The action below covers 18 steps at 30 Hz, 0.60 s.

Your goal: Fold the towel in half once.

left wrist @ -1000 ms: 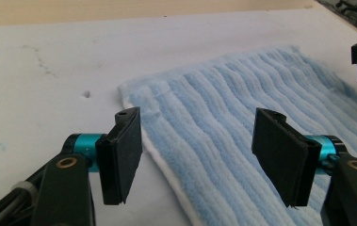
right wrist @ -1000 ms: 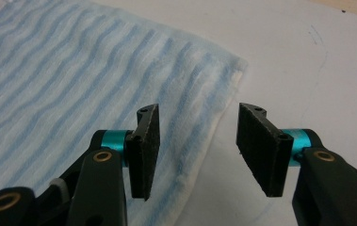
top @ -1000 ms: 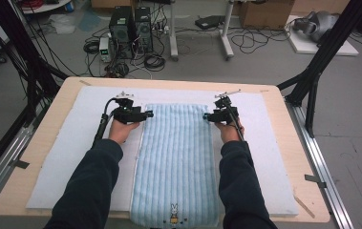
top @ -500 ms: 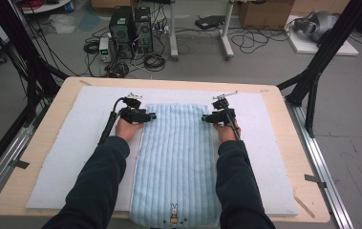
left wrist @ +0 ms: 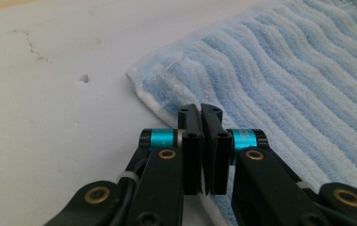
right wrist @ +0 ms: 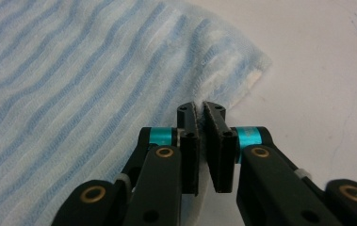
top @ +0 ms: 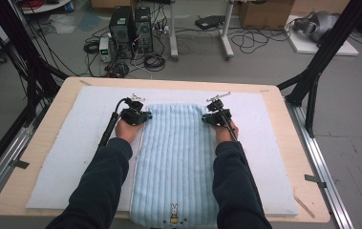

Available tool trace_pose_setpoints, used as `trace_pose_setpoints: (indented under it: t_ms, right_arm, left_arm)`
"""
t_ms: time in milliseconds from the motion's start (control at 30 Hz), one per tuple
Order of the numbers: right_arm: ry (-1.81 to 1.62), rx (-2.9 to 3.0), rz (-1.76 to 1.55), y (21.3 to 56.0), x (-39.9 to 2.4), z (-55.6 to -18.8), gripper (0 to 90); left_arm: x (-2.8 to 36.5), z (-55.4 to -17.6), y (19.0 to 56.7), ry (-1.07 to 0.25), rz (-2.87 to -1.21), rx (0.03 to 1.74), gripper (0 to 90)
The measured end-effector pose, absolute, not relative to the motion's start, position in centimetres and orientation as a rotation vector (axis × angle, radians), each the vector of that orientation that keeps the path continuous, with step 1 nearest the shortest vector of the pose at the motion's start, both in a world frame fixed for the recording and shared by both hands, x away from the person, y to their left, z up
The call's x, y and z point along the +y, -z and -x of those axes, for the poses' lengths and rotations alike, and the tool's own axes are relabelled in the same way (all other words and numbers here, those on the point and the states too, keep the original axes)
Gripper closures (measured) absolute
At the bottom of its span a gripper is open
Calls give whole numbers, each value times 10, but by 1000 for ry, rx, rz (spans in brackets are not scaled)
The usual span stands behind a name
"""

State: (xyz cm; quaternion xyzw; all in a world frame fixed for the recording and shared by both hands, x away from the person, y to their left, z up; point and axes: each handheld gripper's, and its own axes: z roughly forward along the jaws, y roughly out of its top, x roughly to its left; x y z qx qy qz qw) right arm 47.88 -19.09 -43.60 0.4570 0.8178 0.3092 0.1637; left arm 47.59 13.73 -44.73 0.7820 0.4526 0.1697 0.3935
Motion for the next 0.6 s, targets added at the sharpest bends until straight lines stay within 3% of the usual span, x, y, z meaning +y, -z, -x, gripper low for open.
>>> trace_pose_setpoints:
  t_ms: [600]
  right_arm:
    - [-982,2272,-1230,410,-189,-462,862]
  left_arm:
    - [156,-459,417,-390,-1832,1086,874]
